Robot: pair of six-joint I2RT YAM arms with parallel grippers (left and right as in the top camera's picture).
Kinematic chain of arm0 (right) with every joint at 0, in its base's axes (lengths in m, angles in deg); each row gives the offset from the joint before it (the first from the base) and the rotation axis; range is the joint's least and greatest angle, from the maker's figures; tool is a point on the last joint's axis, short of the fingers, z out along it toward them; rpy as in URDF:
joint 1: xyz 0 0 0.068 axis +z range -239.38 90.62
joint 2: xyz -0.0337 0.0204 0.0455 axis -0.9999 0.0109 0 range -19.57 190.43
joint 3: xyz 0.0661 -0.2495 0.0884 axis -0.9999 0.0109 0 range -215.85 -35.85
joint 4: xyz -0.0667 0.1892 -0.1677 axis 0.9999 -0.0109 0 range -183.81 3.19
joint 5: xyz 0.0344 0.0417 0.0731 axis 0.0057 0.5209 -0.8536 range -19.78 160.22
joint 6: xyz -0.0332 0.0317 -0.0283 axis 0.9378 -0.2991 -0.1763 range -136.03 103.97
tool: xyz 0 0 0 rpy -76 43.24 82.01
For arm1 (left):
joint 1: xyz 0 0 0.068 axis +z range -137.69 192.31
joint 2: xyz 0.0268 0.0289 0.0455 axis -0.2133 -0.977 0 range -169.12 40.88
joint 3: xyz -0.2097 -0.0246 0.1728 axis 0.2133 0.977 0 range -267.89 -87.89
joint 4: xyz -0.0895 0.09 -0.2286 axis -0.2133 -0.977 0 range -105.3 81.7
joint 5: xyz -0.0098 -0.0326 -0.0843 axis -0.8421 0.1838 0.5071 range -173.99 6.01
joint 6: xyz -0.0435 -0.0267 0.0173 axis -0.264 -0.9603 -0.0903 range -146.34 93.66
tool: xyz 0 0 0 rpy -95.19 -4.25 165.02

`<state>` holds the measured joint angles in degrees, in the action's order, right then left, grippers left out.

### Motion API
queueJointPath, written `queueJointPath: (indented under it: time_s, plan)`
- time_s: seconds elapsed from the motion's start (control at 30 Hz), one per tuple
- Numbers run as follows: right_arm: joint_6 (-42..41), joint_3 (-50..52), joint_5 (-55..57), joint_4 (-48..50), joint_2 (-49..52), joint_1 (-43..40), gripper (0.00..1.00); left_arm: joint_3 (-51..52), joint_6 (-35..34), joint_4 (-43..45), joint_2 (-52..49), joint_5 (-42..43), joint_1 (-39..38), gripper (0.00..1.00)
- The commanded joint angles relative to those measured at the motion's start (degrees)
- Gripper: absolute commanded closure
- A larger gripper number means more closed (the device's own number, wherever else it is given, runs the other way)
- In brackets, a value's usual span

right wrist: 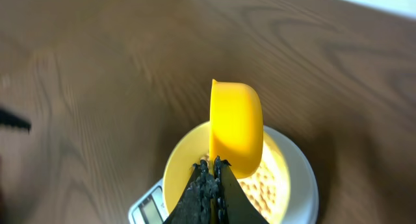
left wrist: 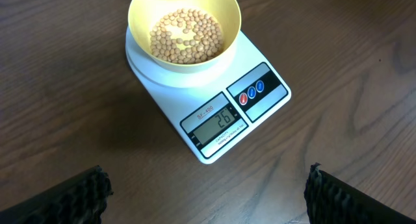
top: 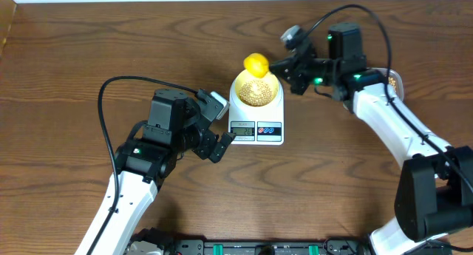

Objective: Scoop item into bowl and weigh 50g on scale
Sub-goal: 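Carry the empty yellow scoop back to the soybean tub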

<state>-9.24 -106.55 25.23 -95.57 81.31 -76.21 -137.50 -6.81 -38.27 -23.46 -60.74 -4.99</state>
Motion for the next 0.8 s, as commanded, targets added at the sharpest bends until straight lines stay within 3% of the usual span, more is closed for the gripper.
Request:
queueJointPath:
  time_s: [0.0,0.13,0.33,0.53,0.77]
  plan:
    - [-15.06,0.15,-1.2,-0.15,0.48,-3.63,0.99,-0.2,0.13,0.11,0.35,0.26,0.24,0.02]
    - [-16.2,0.15,-7.61,-1.14,0.02,-8.24,0.99,-0.2,0.13,0.09,0.35,0.26,0.26,0.02]
    - [-14.71,0.15,-7.48,-7.96,-2.89,-14.45,0.99,-0.2,0.13,0.11,0.35,0.28,0.24,0.02]
    - [-10.38,0.15,5.49,-20.72,-10.14,-20.39,0.99,-0.2,0.13,0.09,0.35,0.28,0.24,0.02]
    - [-7.96,0.15,13.42,-27.28,-15.85,-23.78,0.99,-0.2,0.13,0.09,0.35,0.28,0.24,0.02]
